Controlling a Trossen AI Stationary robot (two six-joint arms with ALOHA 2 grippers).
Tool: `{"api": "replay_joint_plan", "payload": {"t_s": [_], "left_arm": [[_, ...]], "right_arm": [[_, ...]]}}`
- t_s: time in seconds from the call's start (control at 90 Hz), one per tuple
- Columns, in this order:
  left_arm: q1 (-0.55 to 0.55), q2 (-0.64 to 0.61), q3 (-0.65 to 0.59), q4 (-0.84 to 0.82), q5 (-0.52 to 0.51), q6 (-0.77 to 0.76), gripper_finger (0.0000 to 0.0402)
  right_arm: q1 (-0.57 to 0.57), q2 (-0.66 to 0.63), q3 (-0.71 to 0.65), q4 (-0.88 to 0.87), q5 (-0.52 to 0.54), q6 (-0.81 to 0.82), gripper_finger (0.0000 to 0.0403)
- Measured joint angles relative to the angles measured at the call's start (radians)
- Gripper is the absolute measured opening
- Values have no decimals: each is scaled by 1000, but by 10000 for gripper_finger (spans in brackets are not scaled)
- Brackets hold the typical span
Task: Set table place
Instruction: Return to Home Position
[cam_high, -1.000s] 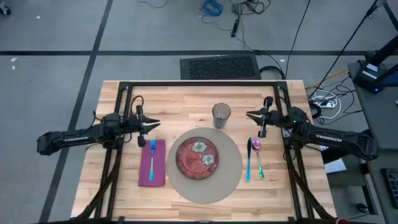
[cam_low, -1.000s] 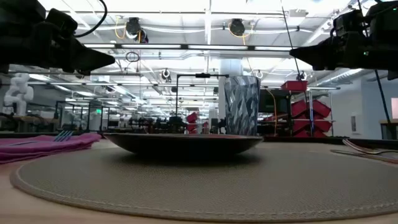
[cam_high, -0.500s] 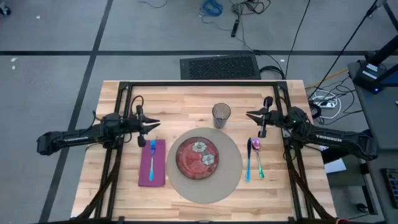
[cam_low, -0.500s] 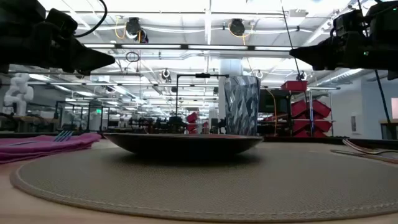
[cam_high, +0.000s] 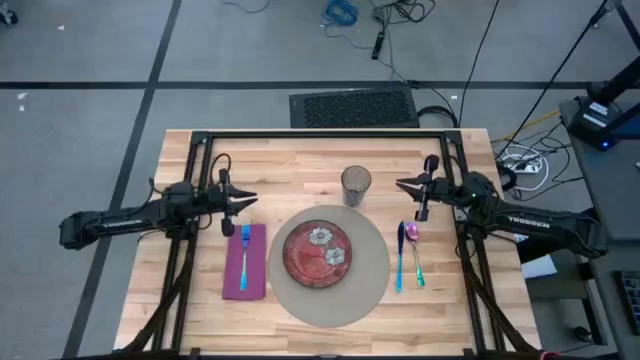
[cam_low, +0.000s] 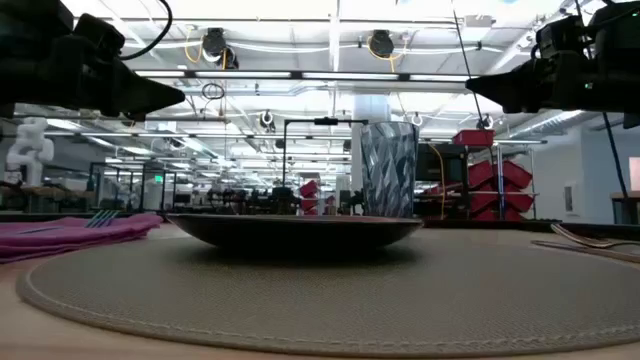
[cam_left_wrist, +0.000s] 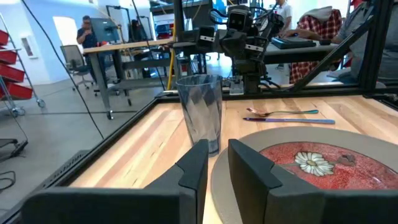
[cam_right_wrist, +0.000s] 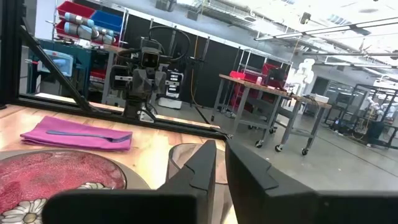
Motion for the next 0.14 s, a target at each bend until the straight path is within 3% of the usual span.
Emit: {"api": "replay_joint_plan", "payload": {"t_s": [0.144], "left_arm": [[0,0,0,0,0,0,50]], "right_arm": [[0,0,0,0,0,0,25]]}}
